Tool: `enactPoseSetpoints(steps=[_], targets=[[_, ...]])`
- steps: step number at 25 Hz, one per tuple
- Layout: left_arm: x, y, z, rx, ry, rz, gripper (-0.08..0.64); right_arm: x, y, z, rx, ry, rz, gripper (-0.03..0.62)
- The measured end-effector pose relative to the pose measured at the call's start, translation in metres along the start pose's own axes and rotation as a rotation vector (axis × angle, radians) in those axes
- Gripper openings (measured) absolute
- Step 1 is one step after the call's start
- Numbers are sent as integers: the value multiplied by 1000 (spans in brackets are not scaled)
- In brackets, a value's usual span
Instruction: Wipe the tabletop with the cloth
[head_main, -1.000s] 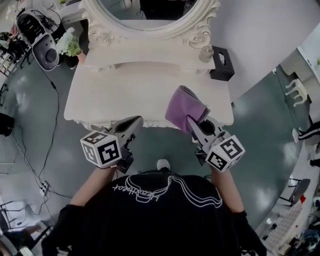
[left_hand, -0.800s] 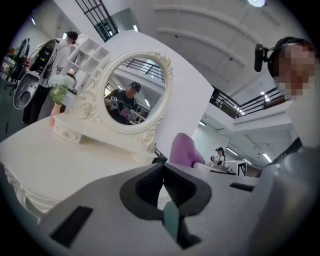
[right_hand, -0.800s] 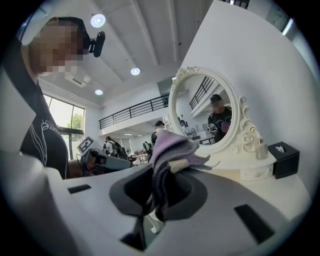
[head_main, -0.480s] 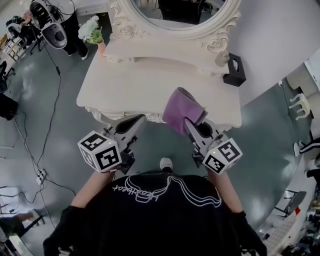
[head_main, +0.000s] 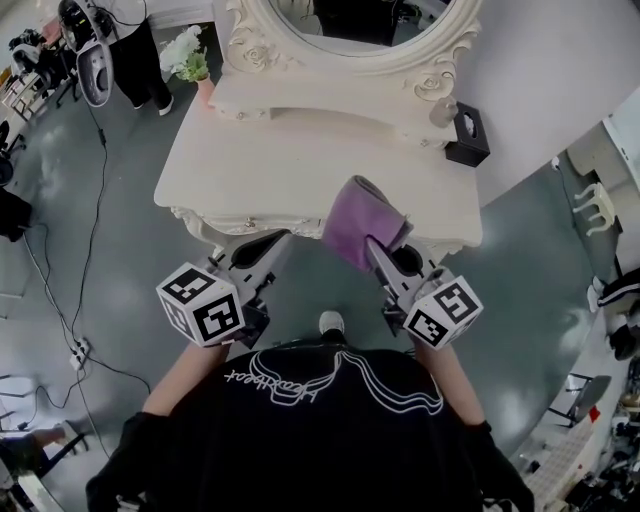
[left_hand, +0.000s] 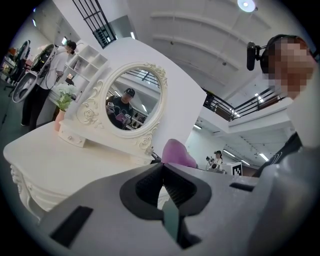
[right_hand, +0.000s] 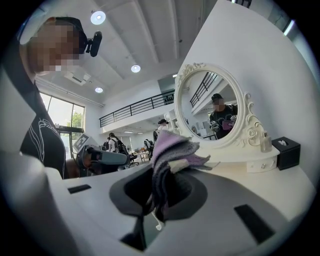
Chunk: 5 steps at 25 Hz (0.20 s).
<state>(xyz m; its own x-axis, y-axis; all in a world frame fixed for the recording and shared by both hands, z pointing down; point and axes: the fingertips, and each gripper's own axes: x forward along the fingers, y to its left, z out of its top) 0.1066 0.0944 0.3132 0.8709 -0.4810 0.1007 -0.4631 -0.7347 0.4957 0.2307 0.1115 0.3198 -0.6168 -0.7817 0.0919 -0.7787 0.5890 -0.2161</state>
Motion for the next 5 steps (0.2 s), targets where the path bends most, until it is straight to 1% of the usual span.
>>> enactPoseSetpoints(steps=[5], targets=[[-3, 0, 0, 2, 0, -15, 5, -2, 4, 0, -4, -2, -17, 46]])
